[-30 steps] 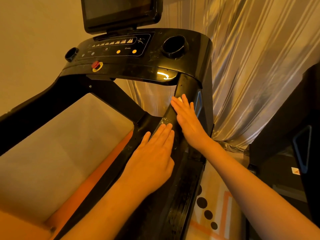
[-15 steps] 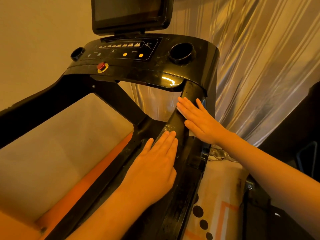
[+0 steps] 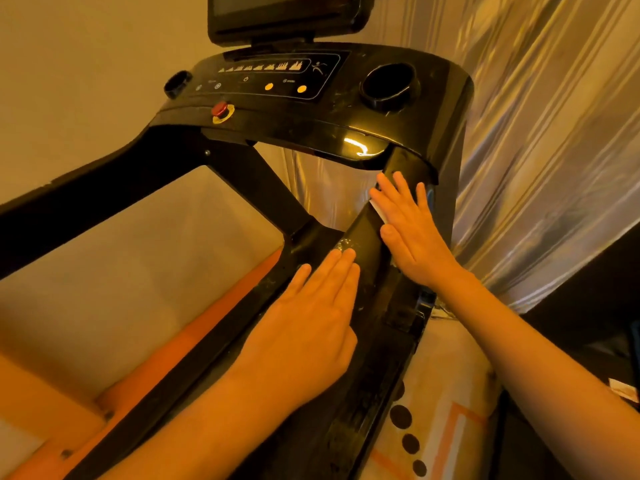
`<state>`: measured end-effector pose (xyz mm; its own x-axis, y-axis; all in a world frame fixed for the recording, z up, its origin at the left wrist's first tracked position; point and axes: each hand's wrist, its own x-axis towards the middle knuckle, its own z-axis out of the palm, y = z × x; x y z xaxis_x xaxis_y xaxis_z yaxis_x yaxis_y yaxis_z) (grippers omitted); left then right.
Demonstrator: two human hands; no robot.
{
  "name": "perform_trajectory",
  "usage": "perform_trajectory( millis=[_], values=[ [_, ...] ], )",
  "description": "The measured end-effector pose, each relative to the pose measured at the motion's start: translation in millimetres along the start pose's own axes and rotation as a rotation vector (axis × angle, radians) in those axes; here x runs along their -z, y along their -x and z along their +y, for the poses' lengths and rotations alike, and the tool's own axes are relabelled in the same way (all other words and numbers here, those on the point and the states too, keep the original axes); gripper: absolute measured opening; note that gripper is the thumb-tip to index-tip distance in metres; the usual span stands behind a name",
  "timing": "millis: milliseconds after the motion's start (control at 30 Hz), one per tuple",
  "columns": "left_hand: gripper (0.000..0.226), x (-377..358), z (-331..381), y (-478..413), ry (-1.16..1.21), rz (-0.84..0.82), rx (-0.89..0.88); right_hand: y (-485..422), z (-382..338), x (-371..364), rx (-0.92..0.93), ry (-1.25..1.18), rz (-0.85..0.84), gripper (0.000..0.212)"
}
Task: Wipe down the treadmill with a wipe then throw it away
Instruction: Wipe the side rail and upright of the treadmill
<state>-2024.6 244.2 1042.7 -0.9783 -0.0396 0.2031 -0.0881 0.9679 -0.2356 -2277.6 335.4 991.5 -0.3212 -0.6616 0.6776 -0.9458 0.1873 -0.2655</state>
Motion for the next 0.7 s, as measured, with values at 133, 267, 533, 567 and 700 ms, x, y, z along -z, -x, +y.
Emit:
perform_trajectory(
  millis=[133, 267, 533, 567, 700],
  values=[
    [0.067, -4, 2, -1, -0.109, 0.024, 0.007, 3, -1, -4, 0.037, -0.024, 0.030, 0.067],
    [0.066, -8, 11, 2, -0.160, 0.044, 0.087, 9, 0, -5, 0.201, -0.014, -0.033, 0.063],
    [0.065, -16, 23, 18, -0.182, 0.076, 0.258, 6, -2, -5, 0.152, -0.017, 0.034, 0.053],
    [0.065, -16, 24, 17, -0.190, 0.079, 0.262, 9, -6, -8, 0.149, -0.043, 0.037, 0.052],
    [0.064, -17, 26, 17, -0.210, 0.112, 0.271, 4, 9, -1, 0.236, 0.061, 0.013, 0.052]
  ],
)
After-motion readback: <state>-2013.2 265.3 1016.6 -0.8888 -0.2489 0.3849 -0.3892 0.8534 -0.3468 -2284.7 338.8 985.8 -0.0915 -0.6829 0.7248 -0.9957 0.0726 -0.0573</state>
